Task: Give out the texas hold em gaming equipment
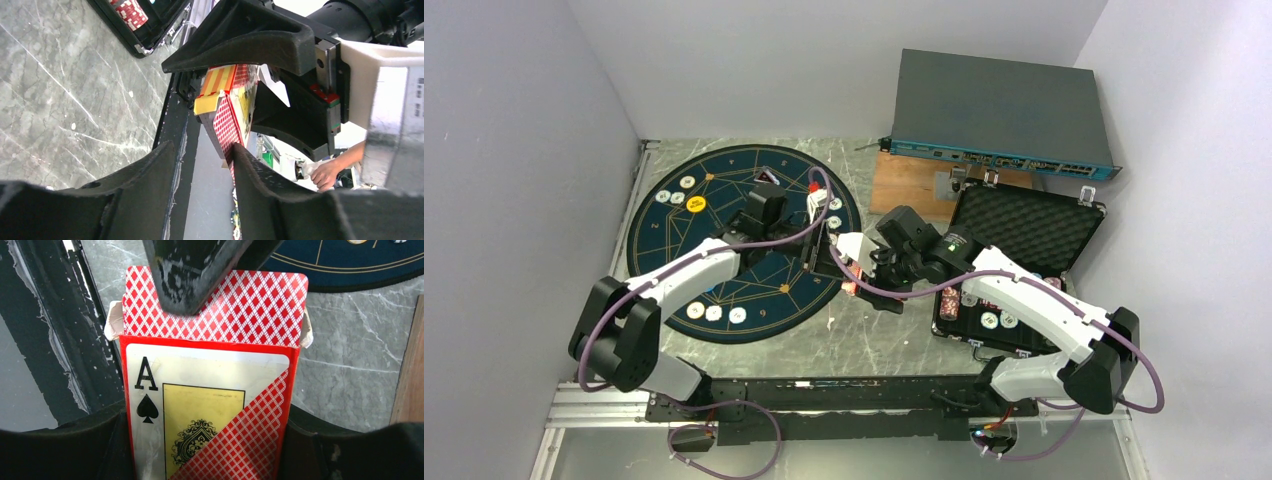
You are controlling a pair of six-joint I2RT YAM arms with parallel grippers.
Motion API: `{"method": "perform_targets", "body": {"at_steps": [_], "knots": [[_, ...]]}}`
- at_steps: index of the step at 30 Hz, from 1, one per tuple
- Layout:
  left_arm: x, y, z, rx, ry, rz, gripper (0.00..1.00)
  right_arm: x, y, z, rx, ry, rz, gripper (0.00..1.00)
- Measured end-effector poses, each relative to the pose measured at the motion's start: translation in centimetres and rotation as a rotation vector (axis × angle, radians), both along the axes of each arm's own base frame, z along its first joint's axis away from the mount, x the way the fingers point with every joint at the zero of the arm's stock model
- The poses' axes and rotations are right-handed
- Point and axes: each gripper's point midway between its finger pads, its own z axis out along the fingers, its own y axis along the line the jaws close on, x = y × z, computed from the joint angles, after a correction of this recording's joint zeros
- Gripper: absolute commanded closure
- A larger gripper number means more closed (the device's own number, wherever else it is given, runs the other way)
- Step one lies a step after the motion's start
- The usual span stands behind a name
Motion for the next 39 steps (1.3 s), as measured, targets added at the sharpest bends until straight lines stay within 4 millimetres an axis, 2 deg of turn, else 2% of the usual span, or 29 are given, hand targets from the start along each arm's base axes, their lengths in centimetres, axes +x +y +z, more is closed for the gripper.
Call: {"method": "perform_targets", "body": {"at_steps": [4,11,14,17,19,25,31,33,39], "knots": [[0.2,0.9,0.3,-0.016,-0.002,0.016,0.54,0.1,-0.1,0.0,-0.004,-0.002,-0.005,1.0],[0.4,2.7,0.2,-0.049,-0.01,0.074,0.27,0.0,-0.1,0.3,0.005,-0.009,-0.004,1.0],[0.3,2.6,1.2,-0.077,-0.043,0.068,0.23,0.0,-0.1,0.4,0.009,-0.012,-0.003,1.0],[0.1,2.3,1.8,-0.091,-0.06,0.058,0.24,0.0,-0.1,0.4,0.009,-0.012,-0.003,1.0],[0.1,1.9,1.8,-0.085,-0.06,0.049,0.29,0.0,-0.1,0.4,0.009,-0.012,-0.003,1.0],[0.4,-0.1,1.0,-0.042,-0.035,0.01,0.56,0.1,0.0,0.4,0.012,-0.016,-0.004,1.0],[0.4,0.3,0.9,-0.032,-0.022,-0.001,0.89,0.0,-0.7,-0.2,-0.025,-0.003,-0.022,1.0],[0.5,0.7,1.0,-0.037,-0.02,0.007,0.95,0.0,-0.8,-0.3,-0.03,-0.003,-0.025,1.0],[0.8,2.2,0.9,-0.036,-0.015,0.04,1.0,0.1,-0.8,-0.3,-0.031,-0.007,-0.027,1.0]]}}
